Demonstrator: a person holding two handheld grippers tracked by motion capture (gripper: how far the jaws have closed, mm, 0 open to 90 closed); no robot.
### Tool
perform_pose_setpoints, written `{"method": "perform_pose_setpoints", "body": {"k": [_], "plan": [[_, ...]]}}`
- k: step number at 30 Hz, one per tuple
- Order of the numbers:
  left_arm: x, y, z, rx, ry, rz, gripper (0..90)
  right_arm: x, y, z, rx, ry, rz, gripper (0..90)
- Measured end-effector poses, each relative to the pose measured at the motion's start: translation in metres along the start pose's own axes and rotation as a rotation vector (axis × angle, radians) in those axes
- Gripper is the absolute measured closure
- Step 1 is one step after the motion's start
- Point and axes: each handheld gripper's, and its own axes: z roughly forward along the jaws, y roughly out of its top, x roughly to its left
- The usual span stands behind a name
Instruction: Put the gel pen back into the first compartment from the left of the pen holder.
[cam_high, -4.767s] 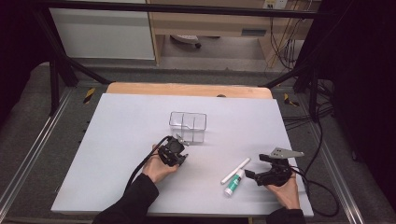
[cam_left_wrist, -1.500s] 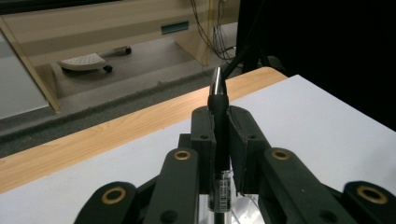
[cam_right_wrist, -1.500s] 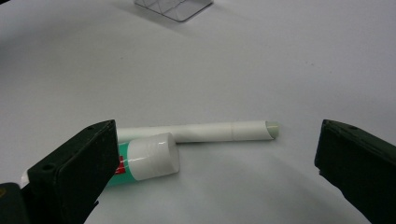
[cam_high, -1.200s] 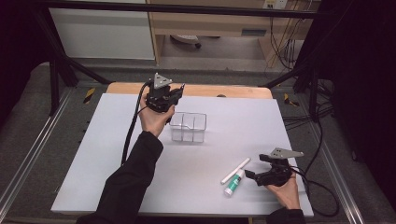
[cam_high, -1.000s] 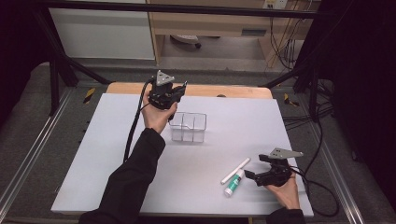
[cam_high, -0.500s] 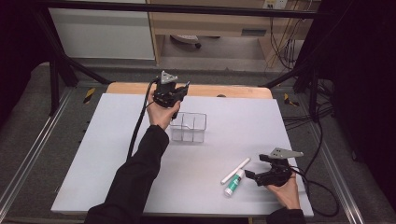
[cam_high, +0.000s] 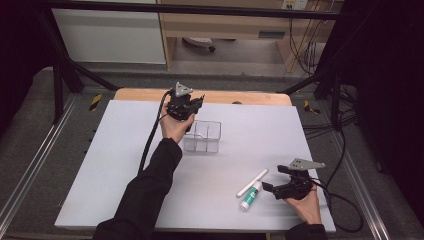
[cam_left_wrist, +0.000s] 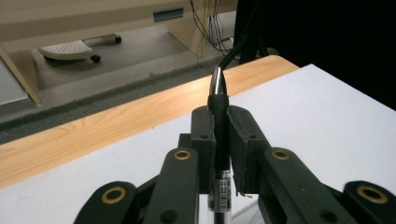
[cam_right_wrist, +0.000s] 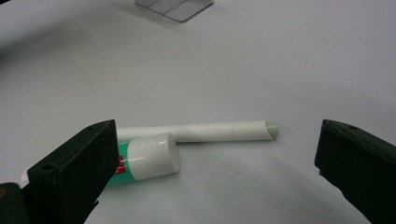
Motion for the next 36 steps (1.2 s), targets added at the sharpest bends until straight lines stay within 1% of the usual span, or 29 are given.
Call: {"method": "perform_pose_setpoints", "body": {"k": [3,6,9,12,13,15,18,19,21,23,24,26,27,30,32,34,36], "plan": [[-0.001,-0.006,-0.002,-0.003,-0.006,0.007,79.7,0.000,0.000,0.000,0.002,0.000,-0.001,0.3],[-0.002,-0.010,-0.004,-0.004,-0.001,0.020,79.7,0.000,0.000,0.000,-0.002,0.000,0.002,0.3],[-0.001,-0.014,-0.004,0.011,0.001,0.027,79.6,0.000,0.000,-0.001,0.000,0.000,0.002,0.3],[0.000,-0.017,-0.003,0.017,0.000,0.024,79.6,0.000,0.000,-0.001,-0.001,0.000,0.002,0.3],[0.001,-0.019,-0.003,0.018,0.005,0.029,79.6,0.001,0.000,-0.001,-0.001,0.000,0.005,0.3],[0.000,-0.021,-0.003,0.025,0.001,0.023,79.6,0.000,0.000,-0.001,-0.003,-0.003,0.003,0.4],[-0.001,-0.024,-0.004,0.039,0.006,0.044,79.3,0.000,0.000,-0.001,-0.004,-0.002,0.003,0.3],[-0.001,-0.024,-0.004,0.049,0.003,0.051,79.0,0.000,0.000,-0.001,-0.004,-0.003,0.003,0.4],[-0.001,-0.025,-0.005,0.072,-0.015,0.050,77.7,0.000,0.000,-0.001,-0.004,-0.002,0.003,0.3],[0.000,-0.023,-0.010,0.086,-0.011,0.051,71.7,0.001,0.000,-0.001,-0.006,-0.001,0.003,0.3],[0.001,-0.022,-0.013,0.091,-0.012,0.057,69.6,0.001,0.000,-0.001,-0.009,0.002,0.004,0.3],[0.002,-0.020,-0.023,0.098,-0.009,0.066,62.5,0.001,0.000,-0.002,-0.010,0.002,0.006,0.3],[0.003,-0.019,-0.026,0.099,-0.012,0.066,59.2,0.000,0.000,-0.002,-0.012,0.003,0.006,0.4],[0.004,-0.018,-0.039,0.127,-0.022,0.080,49.7,0.000,0.000,-0.002,-0.011,0.002,0.007,0.4],[0.004,-0.021,-0.049,0.130,-0.023,0.086,45.1,0.001,0.000,-0.002,-0.008,0.002,0.009,0.4],[0.006,-0.025,-0.058,0.152,-0.035,0.082,39.8,0.001,0.000,-0.002,-0.009,0.002,0.007,0.4],[0.007,-0.030,-0.066,0.172,-0.038,0.091,34.7,0.001,0.000,-0.002,-0.003,-0.001,0.007,0.5]]}}
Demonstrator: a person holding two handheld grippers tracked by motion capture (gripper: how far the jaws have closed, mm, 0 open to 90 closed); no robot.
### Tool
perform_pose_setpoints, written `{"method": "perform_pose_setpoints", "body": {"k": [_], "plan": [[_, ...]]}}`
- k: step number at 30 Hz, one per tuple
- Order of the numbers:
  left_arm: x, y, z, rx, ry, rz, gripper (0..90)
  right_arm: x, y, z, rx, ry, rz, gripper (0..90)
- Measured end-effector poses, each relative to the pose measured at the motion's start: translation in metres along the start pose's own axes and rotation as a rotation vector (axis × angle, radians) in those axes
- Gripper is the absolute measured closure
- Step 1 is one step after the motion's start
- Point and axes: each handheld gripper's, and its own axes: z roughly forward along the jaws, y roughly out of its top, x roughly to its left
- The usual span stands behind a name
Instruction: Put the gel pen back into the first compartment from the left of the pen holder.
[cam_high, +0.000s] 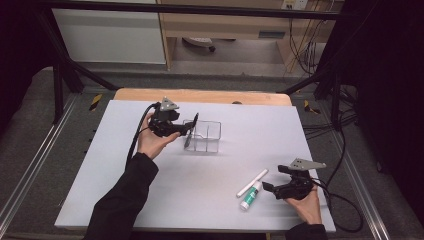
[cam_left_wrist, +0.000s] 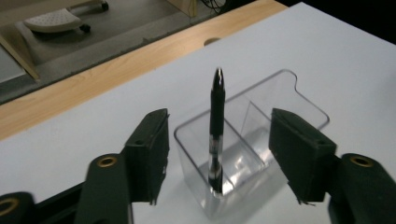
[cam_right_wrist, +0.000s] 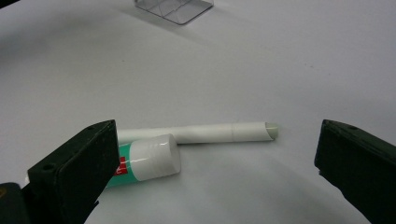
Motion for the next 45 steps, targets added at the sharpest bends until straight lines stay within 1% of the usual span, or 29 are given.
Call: {"method": "perform_pose_setpoints", "body": {"k": [1,2,5,6,9,11,13,16,18,20,22,24,26,29,33,37,40,42,45], "plan": [[0.000,-0.003,-0.002,0.000,-0.002,-0.008,32.7,0.000,0.000,0.000,0.000,-0.001,-0.002,0.7],[0.000,-0.007,-0.005,0.011,-0.008,-0.008,31.0,0.000,0.000,0.000,-0.001,0.000,-0.002,0.9],[-0.002,-0.022,-0.012,0.014,-0.018,-0.007,26.0,0.000,0.000,0.001,0.003,0.000,-0.001,1.6],[-0.002,-0.026,-0.014,0.025,-0.020,0.000,24.2,0.001,0.000,0.000,0.008,0.000,0.000,1.8],[-0.005,-0.042,-0.017,0.037,-0.039,-0.003,21.1,0.001,0.000,0.000,0.009,0.009,-0.006,3.9],[-0.006,-0.052,-0.019,0.054,-0.046,0.011,17.4,0.001,0.000,0.000,0.011,0.008,-0.006,5.0],[-0.009,-0.062,-0.020,0.049,-0.055,0.008,14.7,0.001,0.000,0.000,0.015,0.009,-0.010,6.7],[-0.013,-0.077,-0.021,0.058,-0.065,0.012,10.4,0.001,0.000,0.001,0.029,0.010,-0.014,9.2],[-0.014,-0.085,-0.022,0.065,-0.072,0.011,9.5,0.001,0.001,0.001,0.032,0.009,-0.018,10.8],[-0.015,-0.094,-0.022,0.072,-0.068,0.004,8.0,0.002,0.001,0.001,0.035,0.012,-0.013,12.7],[-0.016,-0.102,-0.022,0.083,-0.069,0.002,7.6,0.001,0.001,0.001,0.035,0.014,-0.021,15.3],[-0.017,-0.108,-0.022,0.085,-0.067,-0.002,7.2,0.002,0.000,0.002,0.045,0.018,-0.020,17.8],[-0.018,-0.116,-0.023,0.085,-0.074,-0.007,6.8,0.002,0.000,0.003,0.044,0.021,-0.026,20.2],[-0.018,-0.125,-0.025,0.086,-0.073,-0.011,6.7,0.001,0.000,0.003,0.050,0.016,-0.028,23.1],[-0.017,-0.136,-0.030,0.083,-0.067,-0.004,6.4,0.002,0.001,0.002,0.050,0.018,-0.028,30.3],[-0.014,-0.147,-0.034,0.080,-0.064,-0.019,6.4,0.004,0.003,0.001,0.043,0.013,-0.044,38.5],[-0.011,-0.152,-0.035,0.083,-0.067,-0.033,6.5,0.004,0.004,0.002,0.048,0.000,-0.044,44.2],[-0.009,-0.154,-0.035,0.092,-0.060,-0.028,6.3,0.004,0.004,0.002,0.048,-0.001,-0.044,48.3],[-0.007,-0.158,-0.036,0.092,-0.067,-0.037,6.3,0.006,0.005,0.003,0.050,-0.019,-0.055,52.2]]}}
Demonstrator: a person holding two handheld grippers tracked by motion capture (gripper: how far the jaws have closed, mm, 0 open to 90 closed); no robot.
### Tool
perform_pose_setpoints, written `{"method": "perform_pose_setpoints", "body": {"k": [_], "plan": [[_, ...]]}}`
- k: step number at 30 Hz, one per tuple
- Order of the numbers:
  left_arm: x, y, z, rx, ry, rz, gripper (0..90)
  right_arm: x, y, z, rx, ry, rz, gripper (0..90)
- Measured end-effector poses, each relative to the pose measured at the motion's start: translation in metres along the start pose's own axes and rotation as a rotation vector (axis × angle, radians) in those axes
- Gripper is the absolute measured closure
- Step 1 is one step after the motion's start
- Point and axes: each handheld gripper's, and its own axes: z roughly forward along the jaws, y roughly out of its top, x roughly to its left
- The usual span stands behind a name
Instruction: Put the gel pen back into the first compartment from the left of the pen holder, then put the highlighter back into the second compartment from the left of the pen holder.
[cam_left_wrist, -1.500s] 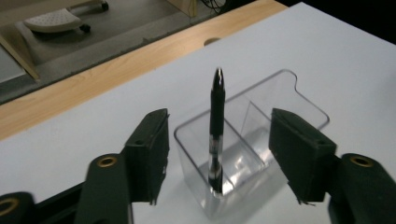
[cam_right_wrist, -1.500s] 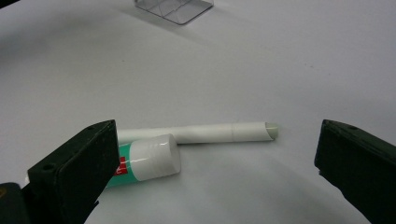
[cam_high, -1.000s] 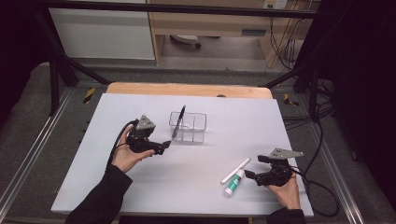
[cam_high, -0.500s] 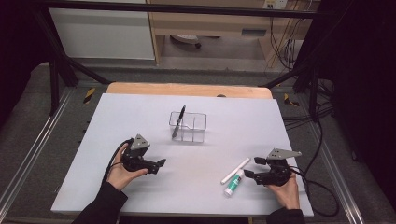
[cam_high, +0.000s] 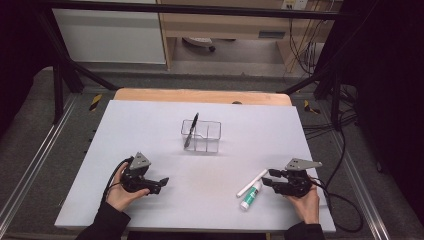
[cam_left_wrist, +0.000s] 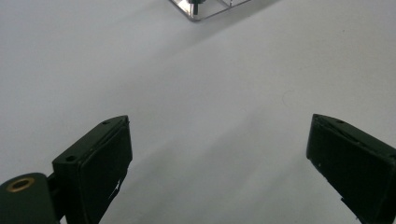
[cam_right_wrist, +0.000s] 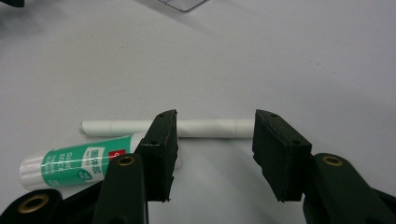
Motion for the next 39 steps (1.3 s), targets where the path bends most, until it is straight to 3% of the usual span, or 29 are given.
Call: {"method": "perform_pose_setpoints", "body": {"k": [5,19,30,39], "plan": [[0.002,-0.005,-0.001,0.006,0.002,0.001,6.3,0.001,0.002,0.002,-0.004,-0.022,-0.023,61.8],[0.008,-0.009,-0.003,-0.002,0.002,-0.018,6.3,-0.004,0.005,0.006,0.020,-0.066,-0.017,89.3],[0.007,-0.009,-0.003,0.000,-0.001,-0.011,6.2,-0.004,0.007,0.014,0.066,-0.066,-0.027,90.0],[0.005,-0.009,-0.002,0.009,-0.008,-0.008,5.9,-0.005,0.008,0.020,0.069,-0.066,-0.028,90.0]]}}
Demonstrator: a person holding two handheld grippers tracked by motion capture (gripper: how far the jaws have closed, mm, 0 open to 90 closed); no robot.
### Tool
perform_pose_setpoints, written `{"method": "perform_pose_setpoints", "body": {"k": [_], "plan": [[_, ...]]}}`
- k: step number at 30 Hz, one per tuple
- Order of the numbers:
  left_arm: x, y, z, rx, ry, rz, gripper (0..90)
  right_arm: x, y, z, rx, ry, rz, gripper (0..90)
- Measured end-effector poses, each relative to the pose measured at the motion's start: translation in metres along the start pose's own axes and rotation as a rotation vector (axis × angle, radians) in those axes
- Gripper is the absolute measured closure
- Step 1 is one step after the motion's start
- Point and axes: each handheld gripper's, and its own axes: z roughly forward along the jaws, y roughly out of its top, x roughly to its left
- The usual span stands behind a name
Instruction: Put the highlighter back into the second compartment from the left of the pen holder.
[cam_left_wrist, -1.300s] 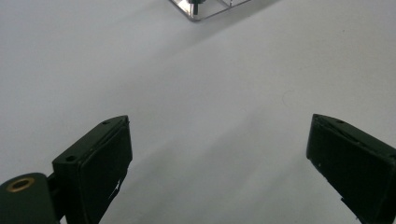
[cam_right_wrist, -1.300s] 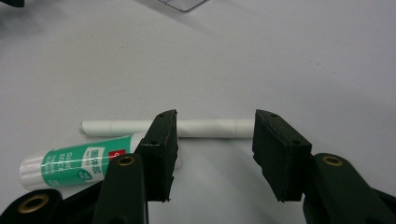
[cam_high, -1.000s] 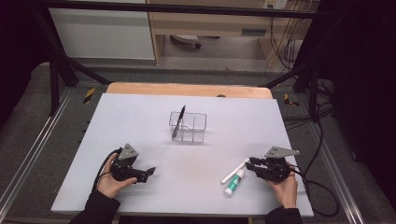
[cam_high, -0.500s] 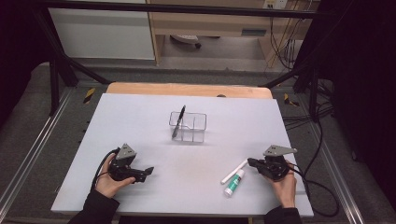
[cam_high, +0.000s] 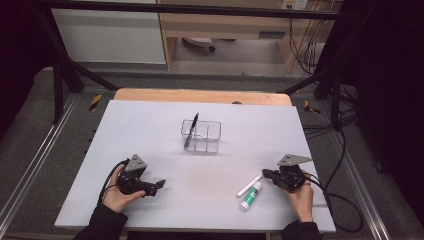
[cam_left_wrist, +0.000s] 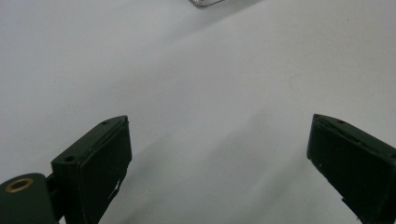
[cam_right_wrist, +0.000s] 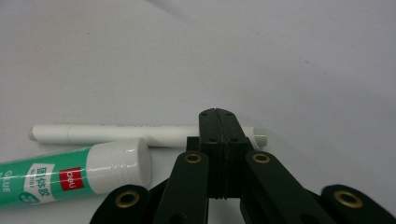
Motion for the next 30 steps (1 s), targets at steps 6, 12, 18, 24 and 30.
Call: {"method": "perform_pose_setpoints", "body": {"k": [6,12,18,24,30], "plan": [[-0.002,0.001,0.002,0.009,0.002,0.008,5.8,0.000,0.000,0.002,0.014,0.002,-0.010,90.0],[-0.003,0.001,0.002,0.011,0.000,0.015,5.5,-0.001,-0.001,0.005,0.023,0.005,-0.018,90.0],[-0.004,0.001,0.003,0.013,0.001,0.014,5.5,-0.001,0.000,0.007,0.020,0.006,-0.020,90.0],[-0.004,0.002,0.003,0.014,-0.001,0.016,5.1,-0.002,0.000,0.008,0.014,0.011,-0.014,90.0],[-0.007,0.003,0.005,0.021,-0.023,0.017,4.8,-0.004,0.001,0.011,0.007,0.014,-0.015,90.0]]}}
